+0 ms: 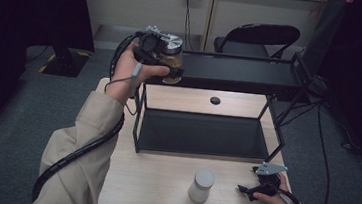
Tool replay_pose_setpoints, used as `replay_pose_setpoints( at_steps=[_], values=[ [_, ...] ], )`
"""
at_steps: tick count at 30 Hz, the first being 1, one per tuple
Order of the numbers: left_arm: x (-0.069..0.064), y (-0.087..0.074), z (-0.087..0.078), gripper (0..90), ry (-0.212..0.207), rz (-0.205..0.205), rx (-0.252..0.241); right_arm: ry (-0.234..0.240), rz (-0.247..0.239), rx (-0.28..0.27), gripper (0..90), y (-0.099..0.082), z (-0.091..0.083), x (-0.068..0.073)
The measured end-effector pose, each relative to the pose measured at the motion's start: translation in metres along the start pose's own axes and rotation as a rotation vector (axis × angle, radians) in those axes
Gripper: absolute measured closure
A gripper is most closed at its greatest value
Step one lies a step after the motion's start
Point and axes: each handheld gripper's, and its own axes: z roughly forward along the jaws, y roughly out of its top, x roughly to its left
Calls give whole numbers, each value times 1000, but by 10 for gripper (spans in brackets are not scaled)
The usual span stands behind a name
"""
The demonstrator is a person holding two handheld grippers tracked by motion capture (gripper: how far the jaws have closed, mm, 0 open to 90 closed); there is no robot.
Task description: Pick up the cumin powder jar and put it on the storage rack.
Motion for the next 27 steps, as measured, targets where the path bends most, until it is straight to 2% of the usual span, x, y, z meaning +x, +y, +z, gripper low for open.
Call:
replay_pose_setpoints(
  at_steps=[7,12,19,27],
  values=[
    [-4,15,16,310,69,-11,17,1,0,0,0,0,0,0],
    [-5,18,28,310,110,-18,16,1,0,0,0,0,0,0],
    [-1,15,40,310,119,-31,11,1,0,0,0,0,0,0],
    [1,13,48,309,119,-25,19,1,0,0,0,0,0,0]
  ],
)
